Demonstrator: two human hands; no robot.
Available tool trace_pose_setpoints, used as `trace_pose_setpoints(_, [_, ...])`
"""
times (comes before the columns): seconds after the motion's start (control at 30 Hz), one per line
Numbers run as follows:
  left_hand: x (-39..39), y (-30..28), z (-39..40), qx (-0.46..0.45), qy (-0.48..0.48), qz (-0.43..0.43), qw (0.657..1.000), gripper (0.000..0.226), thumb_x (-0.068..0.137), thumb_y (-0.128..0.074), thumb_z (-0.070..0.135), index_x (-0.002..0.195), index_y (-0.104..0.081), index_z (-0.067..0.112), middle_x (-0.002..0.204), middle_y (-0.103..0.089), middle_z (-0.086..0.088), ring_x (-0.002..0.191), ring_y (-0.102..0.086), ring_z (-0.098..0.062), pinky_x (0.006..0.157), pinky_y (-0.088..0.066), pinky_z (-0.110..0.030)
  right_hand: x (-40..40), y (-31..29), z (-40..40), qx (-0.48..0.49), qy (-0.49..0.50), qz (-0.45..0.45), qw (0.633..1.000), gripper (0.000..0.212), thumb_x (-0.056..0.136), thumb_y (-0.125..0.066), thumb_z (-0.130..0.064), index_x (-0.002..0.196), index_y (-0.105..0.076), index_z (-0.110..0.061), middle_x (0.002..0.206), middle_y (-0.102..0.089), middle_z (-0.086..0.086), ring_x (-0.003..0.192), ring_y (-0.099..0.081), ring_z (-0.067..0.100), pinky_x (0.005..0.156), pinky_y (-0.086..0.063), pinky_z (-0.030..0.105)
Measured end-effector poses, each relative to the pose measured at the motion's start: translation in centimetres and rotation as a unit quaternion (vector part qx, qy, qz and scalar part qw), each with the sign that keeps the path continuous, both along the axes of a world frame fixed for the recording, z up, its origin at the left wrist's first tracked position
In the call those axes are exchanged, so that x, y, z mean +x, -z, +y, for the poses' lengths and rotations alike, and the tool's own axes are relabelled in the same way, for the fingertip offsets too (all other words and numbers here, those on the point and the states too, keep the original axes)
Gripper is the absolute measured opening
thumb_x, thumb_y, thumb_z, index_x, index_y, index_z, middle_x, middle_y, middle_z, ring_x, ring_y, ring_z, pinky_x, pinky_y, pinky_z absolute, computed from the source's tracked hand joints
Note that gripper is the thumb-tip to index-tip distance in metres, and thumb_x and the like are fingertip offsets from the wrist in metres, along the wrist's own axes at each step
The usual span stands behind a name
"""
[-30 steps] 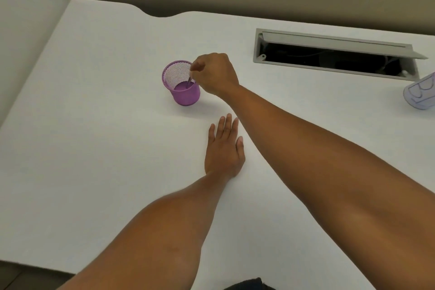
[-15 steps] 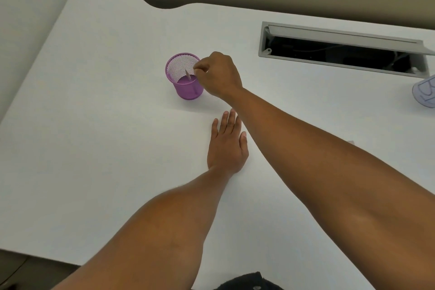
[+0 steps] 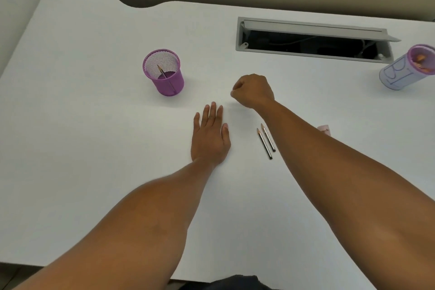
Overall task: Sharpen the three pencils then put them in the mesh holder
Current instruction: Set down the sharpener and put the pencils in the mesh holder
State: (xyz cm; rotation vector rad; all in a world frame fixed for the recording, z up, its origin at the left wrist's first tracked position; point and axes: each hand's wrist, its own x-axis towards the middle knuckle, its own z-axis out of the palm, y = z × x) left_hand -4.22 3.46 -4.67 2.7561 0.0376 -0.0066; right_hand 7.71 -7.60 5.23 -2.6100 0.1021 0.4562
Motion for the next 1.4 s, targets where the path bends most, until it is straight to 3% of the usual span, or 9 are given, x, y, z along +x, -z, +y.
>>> trace_pose_setpoints(0.17, [-0.1,0.2,-0.1,0.003,0.0,-0.004,1.0,0.057,0.102,-0.026,0.031,0.156,-0.021,0.016,0.165,-0.015,-0.002,0.153,-0.007,-0.017,0.124,-0.003,-0.041,-2.7,0.2,-3.4,-0.105,-0.02,0.106,0.989,0.007,0.075,-0.062,-0.017,0.073,-0.056,-0.013,0.078,-0.058,-0.001,0.068,-0.055,0.019,0.048,-0.033,0.02])
trace_pose_setpoints(0.4, [-0.1,0.4,-0.1,0.005,-0.002,-0.006,1.0,0.056,0.102,-0.027,0.032,0.156,-0.023,0.017,0.165,-0.016,-0.002,0.152,-0.009,-0.017,0.124,-0.003,-0.041,-5.2,1.5,-5.9,-0.145,-0.001,0.115,0.983,0.014,0.077,-0.057,-0.006,0.068,-0.047,-0.011,0.07,-0.045,0.0,0.056,-0.044,0.015,0.046,-0.03,0.021])
trace_pose_setpoints(0.6, [-0.1,0.4,-0.1,0.0,-0.003,-0.009,1.0,0.056,0.102,-0.028,0.031,0.156,-0.022,0.017,0.165,-0.016,-0.002,0.152,-0.009,-0.016,0.124,-0.002,-0.04,-6.0,1.9,-6.2,-0.149,-0.005,0.093,0.984,0.007,0.081,-0.058,-0.009,0.078,-0.051,-0.009,0.071,-0.041,0.001,0.073,-0.052,0.025,0.055,-0.038,0.026])
trace_pose_setpoints(0.8, [-0.1,0.5,-0.1,-0.002,-0.004,-0.012,1.0,0.056,0.102,-0.028,0.032,0.156,-0.023,0.018,0.165,-0.016,-0.001,0.152,-0.008,-0.015,0.124,-0.003,-0.04,-5.3,0.3,-5.5,-0.13,0.003,0.077,0.988,0.011,0.073,-0.053,-0.006,0.066,-0.047,-0.012,0.081,-0.053,0.004,0.06,-0.049,0.021,0.054,-0.041,0.022])
trace_pose_setpoints(0.83, [-0.1,0.5,-0.1,-0.001,-0.005,-0.013,1.0,0.056,0.102,-0.028,0.032,0.156,-0.023,0.018,0.165,-0.016,-0.002,0.152,-0.008,-0.015,0.124,-0.003,-0.04,-5.0,-0.4,-5.2,-0.122,0.005,0.067,0.99,0.005,0.074,-0.054,-0.007,0.073,-0.055,-0.012,0.088,-0.056,0.005,0.068,-0.055,0.024,0.06,-0.047,0.025])
trace_pose_setpoints(0.9, [0.0,0.5,-0.2,0.0,-0.005,-0.014,1.0,0.056,0.102,-0.028,0.032,0.156,-0.023,0.018,0.165,-0.016,-0.002,0.152,-0.009,-0.016,0.124,-0.003,-0.041,-4.0,-1.4,-4.3,-0.099,0.013,0.026,0.995,0.023,0.076,-0.057,-0.01,0.098,-0.066,-0.011,0.102,-0.062,0.006,0.086,-0.062,0.027,0.073,-0.055,0.031])
trace_pose_setpoints(0.97, [0.0,0.5,-0.2,0.0,-0.005,-0.013,1.0,0.056,0.102,-0.027,0.033,0.156,-0.023,0.018,0.165,-0.016,-0.002,0.152,-0.009,-0.016,0.124,-0.003,-0.041,-2.9,-2.5,-3.0,-0.062,0.011,-0.031,0.998,0.029,0.077,-0.059,-0.011,0.106,-0.066,-0.012,0.105,-0.064,0.006,0.09,-0.064,0.026,0.077,-0.056,0.033])
trace_pose_setpoints(1.23, [0.0,0.2,-0.3,-0.002,-0.004,-0.008,1.0,0.056,0.102,-0.025,0.033,0.156,-0.021,0.017,0.165,-0.015,-0.002,0.153,-0.008,-0.017,0.124,-0.001,-0.04,0.9,-6.7,4.3,0.25,0.085,-0.163,0.95,0.013,0.085,-0.066,-0.019,0.097,-0.07,-0.017,0.093,-0.07,-0.005,0.084,-0.063,0.008,0.073,-0.052,0.021])
trace_pose_setpoints(1.4, [-0.1,0.1,-0.4,0.0,-0.008,-0.008,1.0,0.057,0.103,-0.023,0.034,0.157,-0.019,0.017,0.165,-0.013,-0.002,0.153,-0.006,-0.017,0.124,-0.002,-0.041,2.0,-6.7,7.9,0.292,0.042,-0.17,0.94,0.011,0.084,-0.069,-0.02,0.093,-0.072,-0.016,0.089,-0.071,-0.005,0.082,-0.064,0.009,0.075,-0.054,0.023])
